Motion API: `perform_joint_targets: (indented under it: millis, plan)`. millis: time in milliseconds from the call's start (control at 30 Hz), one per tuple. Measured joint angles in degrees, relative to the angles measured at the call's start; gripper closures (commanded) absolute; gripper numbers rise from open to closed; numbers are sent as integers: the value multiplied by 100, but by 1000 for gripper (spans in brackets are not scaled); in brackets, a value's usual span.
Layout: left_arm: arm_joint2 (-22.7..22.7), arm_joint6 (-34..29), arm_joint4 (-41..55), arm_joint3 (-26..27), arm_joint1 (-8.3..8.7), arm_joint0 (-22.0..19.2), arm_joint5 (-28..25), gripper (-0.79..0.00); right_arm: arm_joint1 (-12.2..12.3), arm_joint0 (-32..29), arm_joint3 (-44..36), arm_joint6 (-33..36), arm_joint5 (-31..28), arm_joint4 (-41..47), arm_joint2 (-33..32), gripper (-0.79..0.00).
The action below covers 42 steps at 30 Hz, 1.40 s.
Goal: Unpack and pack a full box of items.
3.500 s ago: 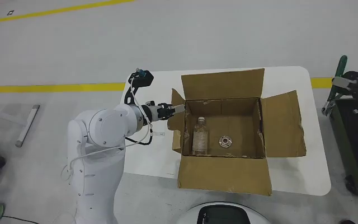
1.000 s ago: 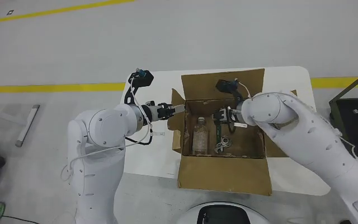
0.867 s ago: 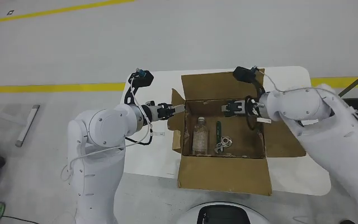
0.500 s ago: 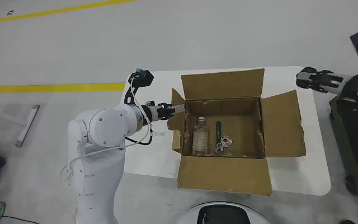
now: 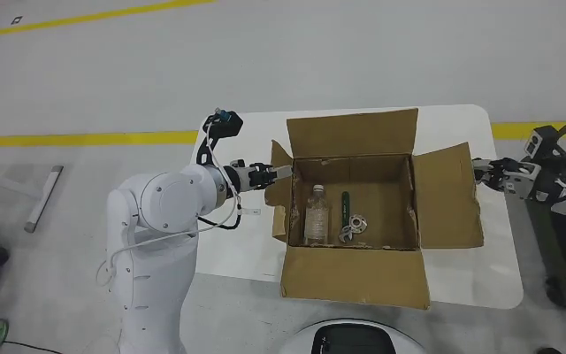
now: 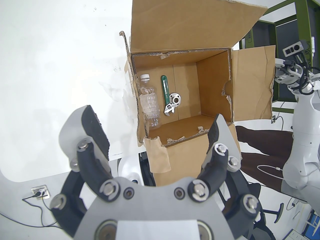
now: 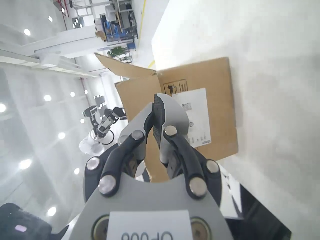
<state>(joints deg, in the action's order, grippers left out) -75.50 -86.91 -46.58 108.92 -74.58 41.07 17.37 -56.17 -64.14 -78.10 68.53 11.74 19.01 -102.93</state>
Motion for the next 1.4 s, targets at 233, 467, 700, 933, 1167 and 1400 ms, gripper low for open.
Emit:
perform_joint_targets:
  millis: [233,467,700,933,1167,1400]
  plan:
    - [0,0,0,0,0,0,0,-785,-10,300,-328,435,-228,111,640,0]
    - [0,0,0,0,0,0,0,-785,9,565,-1057,284,-301,-1274,1639,0]
    - [0,0,0,0,0,0,0,-785,34,683,-1401,90,-211,-2535,2274,0]
    - [0,0,0,0,0,0,0,-785,33,747,-1414,-235,-601,-1907,2068,0]
    - [0,0,0,0,0,0,0,-785,129,581,-1225,-794,-941,-877,848,0]
    - [0,0,0,0,0,0,0,-785,134,486,-1017,-849,-986,-280,523,0]
